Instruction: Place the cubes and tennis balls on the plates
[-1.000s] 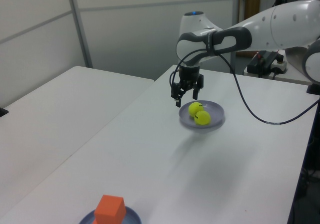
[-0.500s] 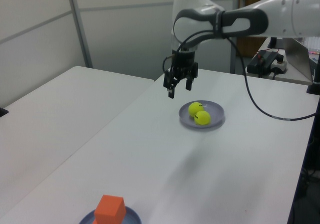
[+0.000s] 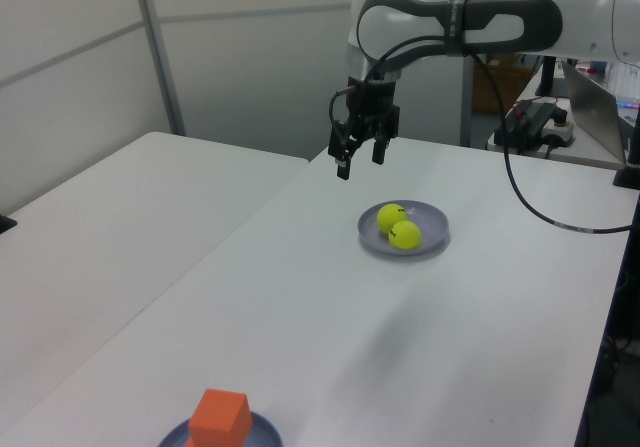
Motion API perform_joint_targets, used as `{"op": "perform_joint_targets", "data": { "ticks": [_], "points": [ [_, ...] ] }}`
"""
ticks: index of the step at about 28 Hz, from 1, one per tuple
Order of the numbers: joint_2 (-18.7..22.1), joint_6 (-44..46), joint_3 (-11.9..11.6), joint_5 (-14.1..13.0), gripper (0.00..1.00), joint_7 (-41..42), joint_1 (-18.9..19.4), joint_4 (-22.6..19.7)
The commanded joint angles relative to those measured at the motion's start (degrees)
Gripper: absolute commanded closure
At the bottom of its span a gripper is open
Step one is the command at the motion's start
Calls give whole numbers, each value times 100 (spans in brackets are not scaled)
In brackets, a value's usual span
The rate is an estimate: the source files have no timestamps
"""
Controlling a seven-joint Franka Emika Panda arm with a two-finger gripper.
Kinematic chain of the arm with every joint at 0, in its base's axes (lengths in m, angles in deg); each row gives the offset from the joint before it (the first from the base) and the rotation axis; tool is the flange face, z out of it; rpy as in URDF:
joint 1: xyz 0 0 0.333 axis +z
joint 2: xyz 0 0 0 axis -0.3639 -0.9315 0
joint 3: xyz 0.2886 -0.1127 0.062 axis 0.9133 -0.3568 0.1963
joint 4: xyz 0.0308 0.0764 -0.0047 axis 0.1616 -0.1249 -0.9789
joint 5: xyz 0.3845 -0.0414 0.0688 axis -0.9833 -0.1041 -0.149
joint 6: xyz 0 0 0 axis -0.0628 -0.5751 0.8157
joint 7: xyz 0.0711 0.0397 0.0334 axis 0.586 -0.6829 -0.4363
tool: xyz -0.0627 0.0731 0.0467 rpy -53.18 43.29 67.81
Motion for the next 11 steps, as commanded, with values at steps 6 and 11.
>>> {"op": "perform_joint_targets", "data": {
  "ticks": [6,11],
  "points": [
    [288,68,9,114,0,-209,64,-105],
    [288,68,9,114,0,-209,64,-105]
  ]
}}
